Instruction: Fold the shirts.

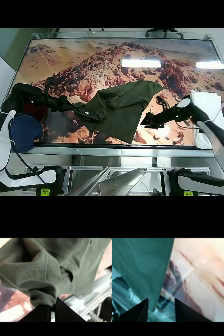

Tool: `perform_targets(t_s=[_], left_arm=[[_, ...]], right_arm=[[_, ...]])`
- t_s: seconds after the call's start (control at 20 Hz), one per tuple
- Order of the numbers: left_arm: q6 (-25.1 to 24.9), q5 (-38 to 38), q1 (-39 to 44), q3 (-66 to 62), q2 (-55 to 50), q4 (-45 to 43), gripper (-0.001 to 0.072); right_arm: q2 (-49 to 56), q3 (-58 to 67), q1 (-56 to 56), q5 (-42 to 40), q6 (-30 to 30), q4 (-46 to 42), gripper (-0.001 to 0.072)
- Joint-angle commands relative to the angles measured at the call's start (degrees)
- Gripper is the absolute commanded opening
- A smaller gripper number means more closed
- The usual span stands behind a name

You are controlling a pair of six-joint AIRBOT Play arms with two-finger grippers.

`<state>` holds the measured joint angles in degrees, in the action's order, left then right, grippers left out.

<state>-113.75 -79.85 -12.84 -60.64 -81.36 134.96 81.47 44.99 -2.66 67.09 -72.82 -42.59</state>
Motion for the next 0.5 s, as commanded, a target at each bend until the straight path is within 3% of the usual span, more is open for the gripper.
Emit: perform_targets(t_s=[0.0, 0.35, 0.4, 0.45], left_arm=[[-0.9, 1.3, -0.9, 0.7, 0.0, 1.6, 0.0017], [-0.9, 1.3, -0.9, 0.7, 0.0, 1.6, 0.0017], [-0.9, 1.3, -0.9, 0.7, 0.0, 1.6, 0.0017], [-1.5, 1.3, -1.0, 0.7, 0.0, 1.7, 0.0017]], right_arm=[[0.0, -5.7, -8.2, -12.9, 0.7, 5.9, 0.0363], [2.1, -5.7, -17.0, -15.6, 0.9, 10.6, 0.0345], [1.9, -5.6, -17.1, -15.1, 1.9, 11.2, 0.0094], [1.4, -5.6, -17.1, -13.7, 3.3, 11.6, 0.0021]])
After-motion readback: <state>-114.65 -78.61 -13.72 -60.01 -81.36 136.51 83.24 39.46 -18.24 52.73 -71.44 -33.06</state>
